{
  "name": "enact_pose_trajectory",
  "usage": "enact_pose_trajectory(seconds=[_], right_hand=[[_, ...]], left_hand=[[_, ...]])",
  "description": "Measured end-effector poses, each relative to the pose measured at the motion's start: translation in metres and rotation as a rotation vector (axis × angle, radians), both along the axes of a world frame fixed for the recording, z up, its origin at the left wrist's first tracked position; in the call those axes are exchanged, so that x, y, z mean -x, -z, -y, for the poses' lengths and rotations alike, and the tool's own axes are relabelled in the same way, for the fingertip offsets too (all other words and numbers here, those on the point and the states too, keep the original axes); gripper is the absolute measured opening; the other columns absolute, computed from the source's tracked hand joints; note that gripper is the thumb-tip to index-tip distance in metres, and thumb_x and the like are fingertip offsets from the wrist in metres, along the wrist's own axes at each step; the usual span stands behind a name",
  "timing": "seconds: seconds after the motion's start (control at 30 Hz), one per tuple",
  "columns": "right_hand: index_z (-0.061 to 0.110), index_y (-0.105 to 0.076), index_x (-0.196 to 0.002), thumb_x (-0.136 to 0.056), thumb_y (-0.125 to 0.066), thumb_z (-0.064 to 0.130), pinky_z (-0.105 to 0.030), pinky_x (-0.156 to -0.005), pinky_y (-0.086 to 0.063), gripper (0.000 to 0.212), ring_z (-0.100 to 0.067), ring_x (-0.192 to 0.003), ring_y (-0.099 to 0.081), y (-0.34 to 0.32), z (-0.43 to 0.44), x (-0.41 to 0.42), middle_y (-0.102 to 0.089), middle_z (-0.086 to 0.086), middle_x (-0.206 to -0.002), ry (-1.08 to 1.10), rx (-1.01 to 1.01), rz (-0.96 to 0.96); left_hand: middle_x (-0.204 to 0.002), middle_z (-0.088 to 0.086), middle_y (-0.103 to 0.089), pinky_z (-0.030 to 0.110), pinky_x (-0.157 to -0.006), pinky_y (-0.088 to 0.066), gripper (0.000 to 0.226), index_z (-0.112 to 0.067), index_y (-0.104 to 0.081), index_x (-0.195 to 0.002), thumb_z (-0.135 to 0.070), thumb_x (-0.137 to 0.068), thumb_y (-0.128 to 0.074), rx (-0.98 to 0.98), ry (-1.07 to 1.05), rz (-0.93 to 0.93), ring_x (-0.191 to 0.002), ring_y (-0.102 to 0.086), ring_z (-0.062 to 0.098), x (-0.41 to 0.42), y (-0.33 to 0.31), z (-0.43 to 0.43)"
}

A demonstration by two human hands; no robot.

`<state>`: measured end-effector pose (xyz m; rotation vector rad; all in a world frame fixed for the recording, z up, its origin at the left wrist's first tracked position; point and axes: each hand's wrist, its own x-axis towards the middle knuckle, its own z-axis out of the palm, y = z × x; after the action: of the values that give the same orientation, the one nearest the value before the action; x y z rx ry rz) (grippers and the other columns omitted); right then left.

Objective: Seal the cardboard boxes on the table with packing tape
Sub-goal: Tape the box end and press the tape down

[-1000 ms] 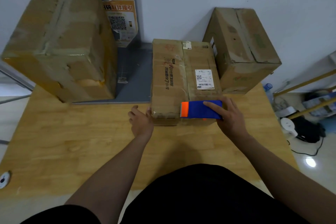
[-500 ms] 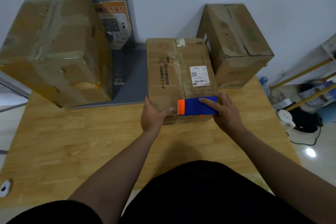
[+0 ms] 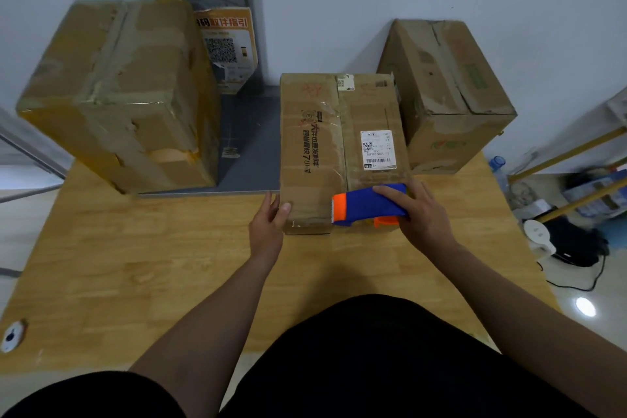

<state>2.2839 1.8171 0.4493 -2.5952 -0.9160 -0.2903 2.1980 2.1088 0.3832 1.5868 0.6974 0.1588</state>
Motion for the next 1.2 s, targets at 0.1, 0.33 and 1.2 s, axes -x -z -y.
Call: enact_pose_trajectory(seconds=[0.1, 0.33, 1.2], right_hand=[[0.038, -0.045, -0.142, -0.085, -0.075, 0.012, -0.035, -0.061, -0.054, 0.069, -0.022, -0.103, -0.052, 0.001, -0.001, 0.000, -0.051, -0.006, -0.117, 0.014, 0.006, -0.003], [0.036, -0.051, -0.140, -0.087, -0.071, 0.014, -0.028, -0.063, -0.041, 0.061, -0.023, -0.101, -0.051, 0.000, -0.003, 0.003, -0.052, -0.007, -0.118, 0.058, 0.016, 0.014], [0.049, -0.029, -0.150, -0.092, -0.067, 0.020, -0.028, -0.057, -0.046, 0.075, -0.019, -0.102, -0.047, -0.012, 0.027, -0.035, -0.041, -0.002, -0.115, -0.144, 0.109, -0.183]], left_hand=[[-0.149, 0.001, -0.055, 0.023, -0.102, -0.039, 0.057, -0.017, -0.039, -0.157, -0.036, -0.106, -0.053, -0.139, 0.000, -0.015, -0.136, -0.049, 0.014, -0.001, 0.000, 0.008], [-0.141, 0.009, -0.058, 0.049, -0.093, -0.051, 0.058, -0.018, -0.029, -0.156, -0.040, -0.106, -0.048, -0.679, 0.115, -0.147, -0.123, -0.058, 0.033, -0.011, -0.004, 0.019], [-0.152, 0.005, -0.034, 0.061, -0.094, -0.050, 0.078, -0.041, -0.028, -0.150, -0.058, -0.086, -0.070, -0.658, -0.097, -0.292, -0.128, -0.050, 0.037, -0.056, -0.017, 0.073]])
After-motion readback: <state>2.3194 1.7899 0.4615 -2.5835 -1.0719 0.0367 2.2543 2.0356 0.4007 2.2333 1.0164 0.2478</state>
